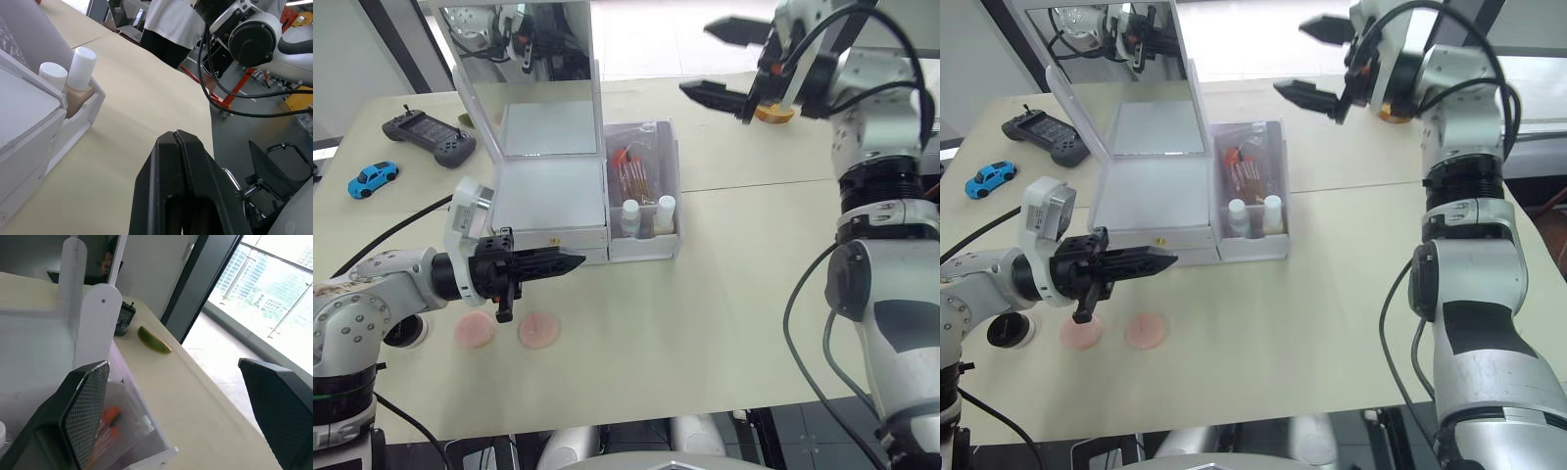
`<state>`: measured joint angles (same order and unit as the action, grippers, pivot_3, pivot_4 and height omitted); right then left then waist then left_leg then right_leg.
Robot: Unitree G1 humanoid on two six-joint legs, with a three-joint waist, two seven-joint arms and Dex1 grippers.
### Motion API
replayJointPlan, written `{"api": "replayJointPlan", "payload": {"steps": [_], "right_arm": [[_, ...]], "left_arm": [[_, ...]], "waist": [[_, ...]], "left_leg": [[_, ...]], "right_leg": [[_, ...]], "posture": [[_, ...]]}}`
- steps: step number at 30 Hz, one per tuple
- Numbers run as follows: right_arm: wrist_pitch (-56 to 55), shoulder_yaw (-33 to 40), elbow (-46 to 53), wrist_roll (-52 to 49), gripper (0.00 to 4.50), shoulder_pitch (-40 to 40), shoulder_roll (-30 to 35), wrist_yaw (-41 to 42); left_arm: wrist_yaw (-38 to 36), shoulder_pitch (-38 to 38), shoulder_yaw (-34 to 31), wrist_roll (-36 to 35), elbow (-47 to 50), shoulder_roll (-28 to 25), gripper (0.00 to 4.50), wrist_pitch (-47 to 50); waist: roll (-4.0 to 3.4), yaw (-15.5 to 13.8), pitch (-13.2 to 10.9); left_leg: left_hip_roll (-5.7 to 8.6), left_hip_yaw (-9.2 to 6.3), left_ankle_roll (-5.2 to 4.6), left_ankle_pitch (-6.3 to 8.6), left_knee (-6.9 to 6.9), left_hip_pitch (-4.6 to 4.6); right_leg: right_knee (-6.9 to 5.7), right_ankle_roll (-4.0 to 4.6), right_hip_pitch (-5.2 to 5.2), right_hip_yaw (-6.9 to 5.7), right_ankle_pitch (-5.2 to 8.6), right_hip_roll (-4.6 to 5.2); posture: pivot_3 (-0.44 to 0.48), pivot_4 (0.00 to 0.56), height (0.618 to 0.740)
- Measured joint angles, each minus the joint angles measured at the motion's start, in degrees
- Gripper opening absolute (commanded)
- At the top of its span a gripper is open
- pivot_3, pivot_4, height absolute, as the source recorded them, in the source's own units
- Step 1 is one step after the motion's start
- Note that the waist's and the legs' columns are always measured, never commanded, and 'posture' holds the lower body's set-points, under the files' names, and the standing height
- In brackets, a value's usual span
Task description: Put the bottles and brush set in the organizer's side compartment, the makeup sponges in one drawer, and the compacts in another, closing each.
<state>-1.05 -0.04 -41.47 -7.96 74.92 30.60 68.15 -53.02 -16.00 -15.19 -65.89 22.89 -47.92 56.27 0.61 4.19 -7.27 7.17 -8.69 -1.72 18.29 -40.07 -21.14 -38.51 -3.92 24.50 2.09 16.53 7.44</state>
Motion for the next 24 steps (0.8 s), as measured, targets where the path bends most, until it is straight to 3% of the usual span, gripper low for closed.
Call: {"api": "replayJointPlan", "payload": {"steps": [3,6,12,18,24], "right_arm": [[3.13,-3.48,7.30,2.89,3.26,-3.50,-0.67,-2.99],[2.56,-8.88,8.49,8.95,2.22,-4.46,-1.94,-7.00],[-6.96,-16.87,-3.80,21.00,0.20,-0.23,-4.74,-18.01],[-14.09,-22.27,-21.94,29.34,0.05,3.56,-10.00,-28.56],[-12.98,-23.79,-30.72,32.38,0.05,7.43,-14.47,-33.31]], "left_arm": [[-0.58,-0.34,0.44,0.25,-0.88,0.00,0.00,-0.02],[-1.29,-1.53,1.10,0.57,-1.48,0.00,0.00,-0.10],[-1.87,-2.13,1.96,1.84,-2.46,0.01,0.00,-0.65],[-2.18,-2.12,1.99,2.03,-2.48,0.01,0.00,-1.01],[-2.16,-2.12,1.99,2.58,-2.44,0.03,0.00,-1.04]], "waist": [[0.00,-0.15,0.00],[0.00,-0.16,0.00],[0.00,-0.11,0.00],[0.00,0.26,0.00],[0.00,0.60,0.00]], "left_leg": [[0.03,0.00,0.00,0.00,-0.08,-0.01],[0.06,0.03,0.00,0.00,-0.13,-0.05],[0.09,0.07,0.00,0.00,-0.15,-0.05],[0.08,0.12,0.00,0.00,-0.13,-0.05],[0.09,0.02,0.00,0.00,-0.20,-0.04]], "right_leg": [[-0.05,0.00,0.01,0.01,0.00,0.00],[-0.12,0.00,0.08,0.03,0.00,-0.01],[-0.20,0.00,0.14,-0.01,0.00,-0.04],[-0.31,0.00,0.25,-0.01,0.00,-0.04],[-0.46,0.04,0.23,-0.07,-0.02,-0.08]], "posture": [[0.000,0.150,0.734],[0.000,0.150,0.734],[0.000,0.150,0.734],[0.000,0.150,0.734],[0.000,0.150,0.734]]}}
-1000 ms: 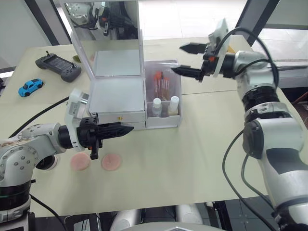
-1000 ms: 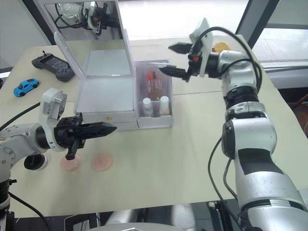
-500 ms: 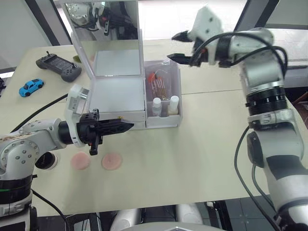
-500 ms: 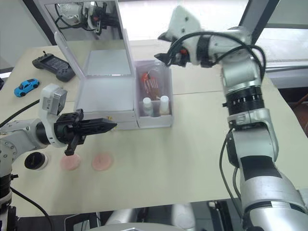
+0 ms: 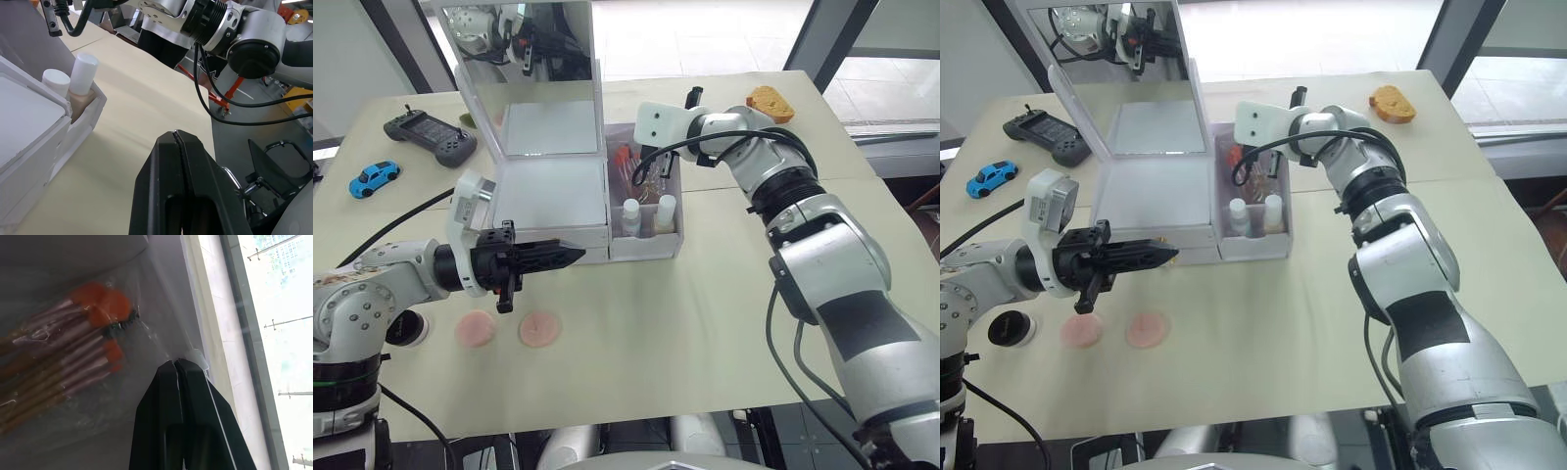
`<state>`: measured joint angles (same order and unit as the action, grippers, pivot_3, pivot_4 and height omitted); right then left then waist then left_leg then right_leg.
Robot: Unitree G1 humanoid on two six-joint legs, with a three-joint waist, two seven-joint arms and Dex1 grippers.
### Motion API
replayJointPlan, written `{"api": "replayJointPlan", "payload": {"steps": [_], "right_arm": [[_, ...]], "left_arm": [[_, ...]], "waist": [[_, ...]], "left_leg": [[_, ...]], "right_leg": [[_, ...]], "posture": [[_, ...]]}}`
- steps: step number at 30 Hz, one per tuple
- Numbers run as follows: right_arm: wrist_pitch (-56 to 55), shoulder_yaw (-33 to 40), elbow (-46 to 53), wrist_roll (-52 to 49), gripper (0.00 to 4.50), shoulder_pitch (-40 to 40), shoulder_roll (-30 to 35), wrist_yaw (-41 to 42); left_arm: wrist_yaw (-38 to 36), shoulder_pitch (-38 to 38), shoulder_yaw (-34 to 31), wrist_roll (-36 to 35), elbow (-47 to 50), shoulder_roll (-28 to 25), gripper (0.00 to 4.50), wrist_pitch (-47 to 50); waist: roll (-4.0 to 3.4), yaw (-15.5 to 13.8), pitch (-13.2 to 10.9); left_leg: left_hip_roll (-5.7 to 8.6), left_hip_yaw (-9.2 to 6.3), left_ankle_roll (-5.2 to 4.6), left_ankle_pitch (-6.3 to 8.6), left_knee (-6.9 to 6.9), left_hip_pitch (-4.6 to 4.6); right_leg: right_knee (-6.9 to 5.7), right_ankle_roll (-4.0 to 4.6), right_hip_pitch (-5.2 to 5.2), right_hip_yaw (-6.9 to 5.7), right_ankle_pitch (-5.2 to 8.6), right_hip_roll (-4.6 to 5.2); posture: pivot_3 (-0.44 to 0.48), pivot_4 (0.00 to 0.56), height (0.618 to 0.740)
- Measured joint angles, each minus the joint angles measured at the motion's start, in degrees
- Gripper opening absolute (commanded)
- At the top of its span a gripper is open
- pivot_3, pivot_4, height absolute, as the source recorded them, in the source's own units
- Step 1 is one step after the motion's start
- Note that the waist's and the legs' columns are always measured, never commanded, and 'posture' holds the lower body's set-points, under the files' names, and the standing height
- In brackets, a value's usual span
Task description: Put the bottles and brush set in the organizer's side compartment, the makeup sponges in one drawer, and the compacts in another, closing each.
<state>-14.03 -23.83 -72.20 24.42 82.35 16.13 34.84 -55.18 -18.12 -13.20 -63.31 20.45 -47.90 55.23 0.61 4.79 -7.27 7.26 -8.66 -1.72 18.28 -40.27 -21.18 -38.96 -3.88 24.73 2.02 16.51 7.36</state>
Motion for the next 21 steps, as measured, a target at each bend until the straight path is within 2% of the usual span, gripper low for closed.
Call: {"api": "replayJointPlan", "payload": {"steps": [11,14,17,19,21], "right_arm": [[3.47,2.51,-1.47,-1.11,0.05,1.40,-1.95,7.69],[3.43,5.69,-0.77,-4.68,0.05,1.39,-0.75,13.36],[3.74,11.11,5.34,-11.22,0.05,1.67,2.60,21.88],[7.40,14.56,13.62,-17.02,0.05,1.50,5.31,29.22],[14.88,17.40,27.66,-23.42,0.05,-2.29,9.32,35.99]], "left_arm": [[0.00,0.10,-0.01,0.28,0.07,0.40,0.00,-0.21],[-0.24,0.71,-0.81,0.00,-0.02,0.39,0.00,-0.27],[-1.10,0.63,-3.45,-1.10,-1.20,-0.17,0.00,-0.25],[-1.45,-0.02,-4.81,-1.46,-2.43,-0.96,0.00,-0.14],[-1.90,-1.11,-4.86,-1.07,-4.39,-3.16,0.00,0.13]], "waist": [[-0.01,0.90,0.01],[-0.03,0.90,-0.01],[-0.03,0.98,-0.01],[-0.03,1.01,-0.01],[-0.02,0.79,0.00]], "left_leg": [[-0.02,-0.18,0.01,0.00,-0.01,0.02],[0.00,-0.17,0.01,0.00,-0.03,-0.08],[-0.01,-0.16,0.01,0.00,-0.06,-0.24],[-0.04,-0.15,0.01,0.01,-0.09,-0.32],[-0.05,-0.36,0.04,0.03,-0.25,-0.44]], "right_leg": [[-0.05,0.00,-0.04,-0.07,0.00,-0.03],[-0.03,0.00,0.03,-0.05,0.00,0.00],[-0.07,0.00,0.22,-0.05,0.00,0.03],[-0.08,0.00,0.29,-0.05,0.00,0.05],[-0.16,0.00,0.29,-0.06,0.00,0.05]], "posture": [[0.000,0.150,0.734],[0.000,0.150,0.734],[0.000,0.150,0.734],[0.000,0.150,0.734],[0.000,0.150,0.734]]}}
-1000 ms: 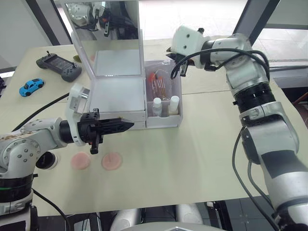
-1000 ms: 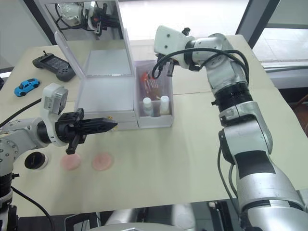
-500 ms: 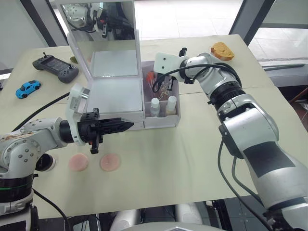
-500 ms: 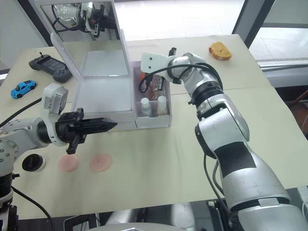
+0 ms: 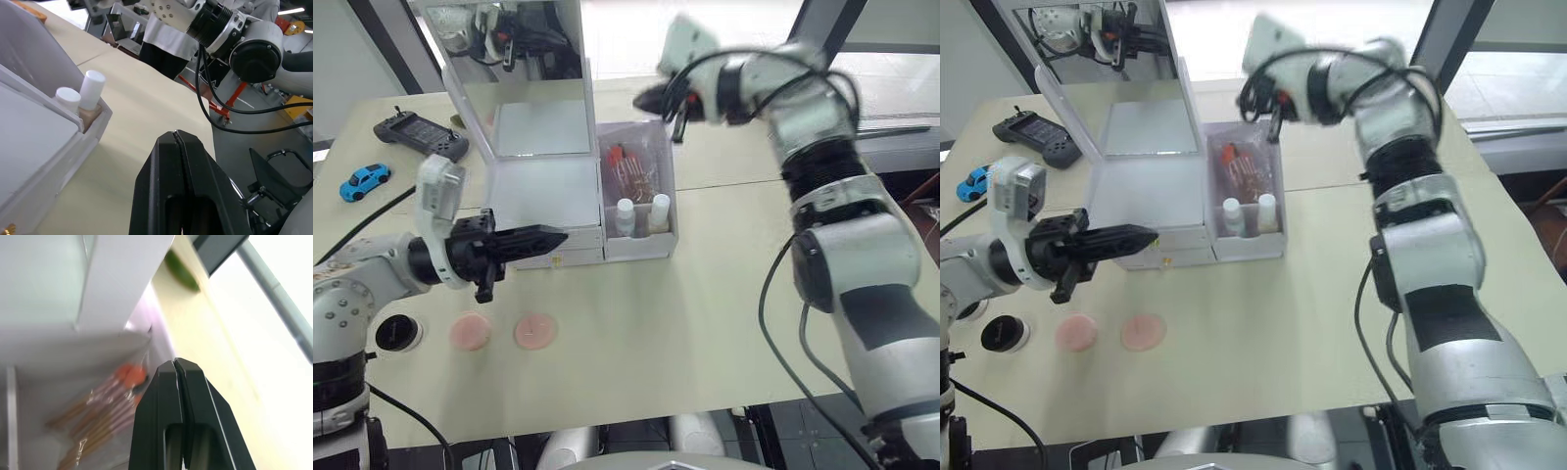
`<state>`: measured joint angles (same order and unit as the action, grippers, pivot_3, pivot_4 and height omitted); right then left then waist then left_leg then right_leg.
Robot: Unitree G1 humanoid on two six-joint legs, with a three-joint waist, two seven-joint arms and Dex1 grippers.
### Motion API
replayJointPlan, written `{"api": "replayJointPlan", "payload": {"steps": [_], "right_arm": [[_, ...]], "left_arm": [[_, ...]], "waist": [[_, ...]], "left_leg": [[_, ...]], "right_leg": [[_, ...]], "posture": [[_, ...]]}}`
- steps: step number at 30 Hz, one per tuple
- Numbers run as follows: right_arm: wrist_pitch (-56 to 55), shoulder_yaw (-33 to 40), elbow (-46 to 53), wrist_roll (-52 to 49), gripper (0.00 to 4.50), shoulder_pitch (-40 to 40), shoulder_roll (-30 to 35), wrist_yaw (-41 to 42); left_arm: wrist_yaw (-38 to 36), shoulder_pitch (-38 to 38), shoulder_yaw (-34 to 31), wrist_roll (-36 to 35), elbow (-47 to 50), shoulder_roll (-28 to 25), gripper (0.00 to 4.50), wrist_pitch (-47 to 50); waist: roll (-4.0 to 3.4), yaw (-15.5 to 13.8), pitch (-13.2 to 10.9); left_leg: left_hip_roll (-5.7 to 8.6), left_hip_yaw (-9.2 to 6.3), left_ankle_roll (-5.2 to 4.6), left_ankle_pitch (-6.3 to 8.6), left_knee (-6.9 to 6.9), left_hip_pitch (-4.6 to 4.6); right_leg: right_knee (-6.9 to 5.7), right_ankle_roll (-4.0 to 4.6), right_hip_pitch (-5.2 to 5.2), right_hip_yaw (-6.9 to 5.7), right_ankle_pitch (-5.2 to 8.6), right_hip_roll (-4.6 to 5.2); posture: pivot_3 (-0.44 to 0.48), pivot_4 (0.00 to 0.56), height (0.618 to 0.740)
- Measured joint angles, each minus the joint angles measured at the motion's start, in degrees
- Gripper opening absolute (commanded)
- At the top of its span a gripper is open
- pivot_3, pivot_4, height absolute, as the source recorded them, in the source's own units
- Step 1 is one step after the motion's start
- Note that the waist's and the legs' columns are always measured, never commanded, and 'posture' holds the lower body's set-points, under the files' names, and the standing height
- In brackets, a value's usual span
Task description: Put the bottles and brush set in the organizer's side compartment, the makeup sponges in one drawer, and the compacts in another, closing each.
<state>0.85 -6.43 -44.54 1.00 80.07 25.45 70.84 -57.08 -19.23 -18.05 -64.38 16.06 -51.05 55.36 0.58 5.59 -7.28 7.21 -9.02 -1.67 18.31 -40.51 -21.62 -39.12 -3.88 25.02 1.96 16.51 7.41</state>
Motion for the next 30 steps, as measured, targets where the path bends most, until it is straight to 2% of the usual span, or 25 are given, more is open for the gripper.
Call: {"api": "replayJointPlan", "payload": {"steps": [2,5,7,10,14,15,17,20,23,30], "right_arm": [[6.95,2.58,11.29,-4.20,0.42,-5.76,4.68,2.71],[18.17,7.43,24.58,-9.93,1.27,-18.04,11.60,3.28],[24.65,11.31,30.77,-13.73,2.03,-25.73,15.12,2.58],[31.68,21.28,39.41,-18.39,3.02,-37.89,20.59,-0.80],[33.80,35.61,46.98,-22.20,4.36,-55.42,22.55,-5.52],[33.61,38.09,47.37,-22.47,4.50,-59.76,22.22,-6.34],[32.55,42.85,47.14,-22.60,4.50,-67.36,20.89,-8.18],[28.94,48.48,44.30,-22.74,4.50,-74.68,20.09,-9.81],[26.56,52.08,41.42,-23.23,4.50,-77.95,20.28,-10.63],[23.11,52.89,38.66,-24.91,4.50,-78.10,22.19,-12.85]], "left_arm": [[-0.15,-1.19,-0.37,1.49,-3.34,-2.25,0.00,-0.02],[-0.44,-3.89,-0.99,5.11,-10.45,-4.79,0.60,-0.98],[-1.00,-6.00,-2.17,7.38,-16.26,-6.62,1.27,-2.44],[-3.67,-8.26,-2.99,13.79,-24.70,-10.72,2.20,-8.68],[-5.65,-12.32,-1.32,25.04,-38.50,-11.40,3.45,-24.26],[-5.52,-12.95,-1.25,27.41,-42.73,-11.29,3.75,-28.33],[-5.03,-14.25,-1.26,31.97,-52.12,-11.05,4.43,-36.86],[-4.90,-15.34,-2.25,35.79,-64.23,-10.83,4.47,-46.70],[-4.91,-16.24,-3.26,38.05,-72.43,-11.00,4.47,-52.11],[-5.10,-17.84,-3.81,40.84,-78.91,-11.54,4.47,-57.10]], "waist": [[0.00,-0.49,0.00],[0.00,-1.74,0.00],[-0.01,-1.94,-0.01],[-0.02,-2.30,-0.01],[-0.02,-3.03,0.00],[-0.02,-3.02,0.00],[-0.02,-3.18,0.00],[-0.02,-3.15,0.00],[-0.02,-3.11,0.00],[-0.01,-3.06,0.00]], "left_leg": [[0.07,-0.18,0.02,0.03,-0.17,-0.04],[0.17,-0.09,0.01,0.03,-0.32,-0.32],[0.16,-0.03,0.02,0.02,-0.40,-0.50],[0.15,0.05,0.02,0.02,-0.37,-0.47],[0.08,0.29,0.02,0.03,-0.28,-0.26],[0.07,0.33,0.02,0.03,-0.30,-0.24],[0.10,0.45,0.01,0.03,-0.26,-0.21],[0.10,0.52,-0.01,0.04,-0.23,-0.20],[0.10,0.53,-0.03,0.05,-0.24,-0.19],[0.09,0.51,-0.04,0.06,-0.28,-0.19]], "right_leg": [[-0.13,0.00,-0.03,-0.11,0.00,-0.07],[-0.01,0.02,0.08,-0.16,-0.01,0.01],[-0.02,0.02,0.25,-0.13,-0.01,0.03],[-0.08,0.02,0.29,-0.15,-0.01,0.08],[-0.03,0.02,0.15,-0.19,-0.01,0.10],[-0.06,0.02,0.16,-0.17,-0.01,0.10],[-0.03,0.01,0.19,-0.11,-0.01,0.10],[-0.03,0.01,0.21,-0.04,-0.01,0.08],[-0.05,0.01,0.21,-0.03,-0.01,0.07],[-0.10,0.01,0.18,-0.01,-0.01,0.08]], "posture": [[0.000,0.150,0.734],[0.000,0.150,0.734],[0.000,0.150,0.734],[0.000,0.150,0.734],[0.000,0.150,0.734],[0.000,0.150,0.734],[0.000,0.150,0.734],[0.000,0.150,0.734],[0.000,0.150,0.734],[0.000,0.150,0.734]]}}
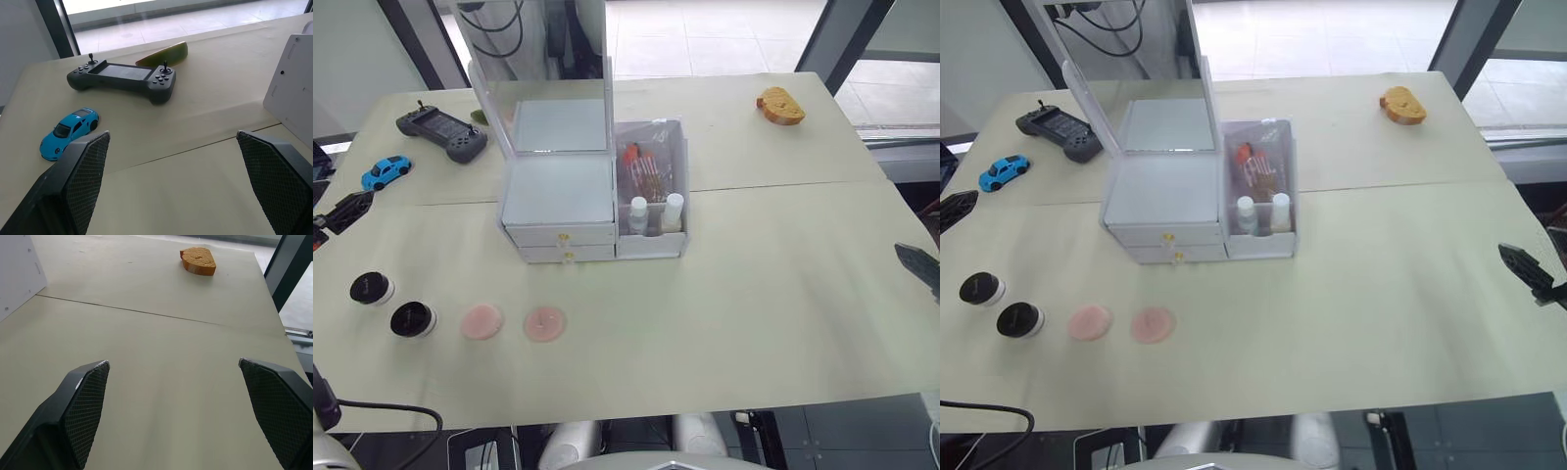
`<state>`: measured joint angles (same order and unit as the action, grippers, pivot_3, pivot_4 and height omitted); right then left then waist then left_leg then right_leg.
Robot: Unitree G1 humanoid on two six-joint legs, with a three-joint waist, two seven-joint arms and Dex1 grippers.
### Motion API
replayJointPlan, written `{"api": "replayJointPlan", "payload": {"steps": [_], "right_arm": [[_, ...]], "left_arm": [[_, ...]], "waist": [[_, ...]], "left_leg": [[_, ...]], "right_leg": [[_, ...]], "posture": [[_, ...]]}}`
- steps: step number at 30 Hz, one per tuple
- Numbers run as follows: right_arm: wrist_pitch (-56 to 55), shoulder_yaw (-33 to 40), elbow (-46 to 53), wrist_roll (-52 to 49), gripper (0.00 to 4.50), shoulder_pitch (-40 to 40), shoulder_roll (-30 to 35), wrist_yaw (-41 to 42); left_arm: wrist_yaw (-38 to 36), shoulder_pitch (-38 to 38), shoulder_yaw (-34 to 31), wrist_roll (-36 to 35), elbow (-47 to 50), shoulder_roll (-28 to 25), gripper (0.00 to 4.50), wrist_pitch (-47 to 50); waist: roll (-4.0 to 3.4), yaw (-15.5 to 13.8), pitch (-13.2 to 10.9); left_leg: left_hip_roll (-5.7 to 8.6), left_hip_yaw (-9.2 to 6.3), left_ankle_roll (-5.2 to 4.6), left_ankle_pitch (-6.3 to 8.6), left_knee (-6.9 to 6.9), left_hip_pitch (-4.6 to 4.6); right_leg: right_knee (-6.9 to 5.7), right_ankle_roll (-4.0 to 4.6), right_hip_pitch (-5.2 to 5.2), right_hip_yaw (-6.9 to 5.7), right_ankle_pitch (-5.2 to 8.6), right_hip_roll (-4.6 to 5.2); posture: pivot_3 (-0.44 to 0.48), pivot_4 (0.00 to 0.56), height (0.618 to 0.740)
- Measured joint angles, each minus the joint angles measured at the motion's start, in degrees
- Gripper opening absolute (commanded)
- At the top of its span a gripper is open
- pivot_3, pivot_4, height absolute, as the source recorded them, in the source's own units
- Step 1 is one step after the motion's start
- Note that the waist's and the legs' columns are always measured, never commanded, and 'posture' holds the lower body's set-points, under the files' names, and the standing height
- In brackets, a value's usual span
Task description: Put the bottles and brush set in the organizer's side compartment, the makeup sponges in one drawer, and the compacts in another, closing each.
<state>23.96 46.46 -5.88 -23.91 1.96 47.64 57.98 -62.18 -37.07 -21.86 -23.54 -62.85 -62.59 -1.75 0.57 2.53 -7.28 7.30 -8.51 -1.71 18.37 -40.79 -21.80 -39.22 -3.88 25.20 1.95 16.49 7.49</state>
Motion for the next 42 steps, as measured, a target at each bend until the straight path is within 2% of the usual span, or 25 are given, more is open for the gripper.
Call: {"api": "replayJointPlan", "payload": {"steps": [3,6,8,9,10,11,12,14,17,20,23,26,30,34,38,42], "right_arm": [[2.06,-3.64,3.40,-1.03,4.50,2.48,0.03,-3.02],[2.10,-11.15,7.60,1.02,4.50,4.02,1.56,-5.35],[2.04,-15.41,9.95,1.37,4.50,4.52,1.76,-5.56],[2.32,-17.07,10.64,1.27,4.50,4.81,1.77,-5.62],[3.35,-18.96,11.15,1.20,4.50,5.91,1.83,-5.86],[4.72,-20.92,12.29,1.20,4.50,7.34,2.27,-6.29],[5.91,-22.35,13.23,1.13,4.50,8.52,2.77,-6.46],[10.35,-26.18,17.30,-0.33,4.50,11.80,4.80,-6.34],[17.16,-29.77,23.36,-6.52,4.50,18.79,6.25,-4.68],[22.53,-32.31,27.70,-13.50,4.50,26.05,7.55,-2.17],[26.23,-33.97,30.38,-19.92,4.50,31.16,7.89,0.34],[28.25,-35.02,31.50,-23.88,4.50,34.18,8.32,2.11],[29.38,-35.23,31.71,-26.30,4.50,36.21,8.97,2.61],[29.97,-37.04,31.69,-26.81,4.50,38.30,9.28,2.47],[30.53,-38.20,31.71,-26.63,4.50,39.36,10.69,1.37],[31.13,-38.72,31.64,-26.34,4.50,39.38,11.87,0.64]], "left_arm": [[-1.45,0.00,-0.73,-0.01,0.95,0.07,4.47,-0.04],[-3.58,2.64,-1.38,-0.85,6.69,1.01,4.47,1.80],[-4.72,5.30,-1.88,-2.00,11.54,2.02,4.47,4.45],[-5.10,7.09,-2.00,-2.95,14.88,2.62,4.47,6.57],[-5.32,10.17,-2.73,-4.10,18.91,3.05,4.47,8.96],[-5.51,13.69,-3.60,-5.45,23.33,3.42,4.47,11.63],[-5.35,16.49,-4.42,-6.28,26.73,3.69,4.47,13.47],[-3.73,24.62,-7.10,-8.95,39.66,6.12,4.47,17.95],[1.74,33.90,-9.90,-14.47,57.73,11.70,4.47,25.64],[9.30,39.86,-10.48,-19.30,72.97,18.09,4.47,31.80],[17.31,43.81,-9.87,-20.53,84.52,24.08,4.47,33.96],[24.29,47.74,-5.57,-17.81,93.47,29.36,4.47,33.93],[32.13,50.49,0.45,-13.06,99.81,35.99,4.47,32.39],[39.06,49.99,7.81,-9.36,102.08,42.50,4.47,31.92],[41.37,46.88,14.49,-5.55,102.09,43.91,4.47,31.44],[42.38,45.52,18.37,-3.18,101.72,45.29,4.47,30.09]], "waist": [[0.00,0.09,0.00],[-0.01,0.18,0.00],[-0.01,0.30,0.01],[-0.02,0.87,0.00],[-0.18,1.41,0.09],[-0.20,1.33,0.08],[-0.20,1.21,0.08],[-0.29,0.89,0.04],[-0.31,0.13,0.03],[-0.28,-0.68,0.02],[-0.25,-1.77,0.02],[-0.24,-2.58,0.02],[-0.14,-3.27,0.05],[-0.12,-3.51,0.04],[-0.12,-3.76,0.04],[-0.11,-3.75,0.03]], "left_leg": [[-0.02,0.00,0.00,0.00,-0.01,-0.01],[-0.03,0.00,0.00,0.00,-0.02,-0.01],[0.02,-0.62,-0.03,0.01,-0.12,-0.44],[0.22,-1.25,-0.14,-0.07,-0.20,-0.61],[0.41,-1.68,-0.19,-0.16,-0.36,-0.43],[0.52,-1.61,-0.18,-0.16,-0.43,-0.30],[0.60,-1.63,-0.18,-0.16,-0.43,-0.33],[0.69,-1.59,-0.19,-0.16,-0.43,-0.31],[0.66,-1.50,-0.19,-0.15,-0.38,-0.28],[0.60,-1.48,-0.19,-0.15,-0.37,-0.19],[0.57,-1.29,-0.20,-0.15,-0.27,-0.07],[0.54,-1.01,-0.20,-0.15,-0.17,0.01],[0.49,-0.84,-0.22,-0.14,-0.17,0.07],[0.49,-0.68,-0.23,-0.13,-0.17,0.08],[0.49,-0.61,-0.24,-0.12,-0.15,0.08],[0.48,-0.57,-0.26,-0.11,-0.14,0.08]], "right_leg": [[-0.01,0.00,0.00,0.04,0.00,0.02],[-0.13,0.00,0.08,0.07,0.00,0.00],[-0.13,-0.03,-0.28,-0.11,0.01,0.54],[0.04,-0.24,-0.71,-0.96,0.14,1.06],[-0.07,-0.26,-0.78,-1.23,0.17,1.20],[-0.30,0.11,-0.52,-1.06,-0.05,0.86],[-0.18,0.11,-0.59,-1.08,-0.05,0.91],[0.01,0.10,-0.64,-1.07,-0.05,0.91],[0.23,0.09,-0.72,-1.05,-0.05,0.93],[0.38,0.09,-0.91,-1.03,-0.05,0.94],[0.91,0.07,-0.99,-1.01,-0.06,0.93],[1.15,-0.07,-1.04,-0.98,-0.14,0.94],[1.16,-0.09,-1.05,-0.92,-0.16,0.90],[1.14,-0.13,-1.03,-0.82,-0.18,0.91],[1.14,-0.14,-0.99,-0.75,-0.18,0.91],[1.15,-0.14,-0.96,-0.75,-0.19,0.90]], "posture": [[0.000,0.150,0.734],[0.000,0.150,0.734],[0.000,0.150,0.734],[0.000,0.150,0.734],[0.000,0.150,0.734],[0.000,0.150,0.734],[0.000,0.150,0.734],[0.000,0.150,0.734],[0.000,0.150,0.734],[0.000,0.150,0.734],[0.000,0.150,0.734],[0.000,0.150,0.734],[0.000,0.150,0.734],[0.000,0.150,0.734],[0.000,0.150,0.734],[0.000,0.150,0.734]]}}
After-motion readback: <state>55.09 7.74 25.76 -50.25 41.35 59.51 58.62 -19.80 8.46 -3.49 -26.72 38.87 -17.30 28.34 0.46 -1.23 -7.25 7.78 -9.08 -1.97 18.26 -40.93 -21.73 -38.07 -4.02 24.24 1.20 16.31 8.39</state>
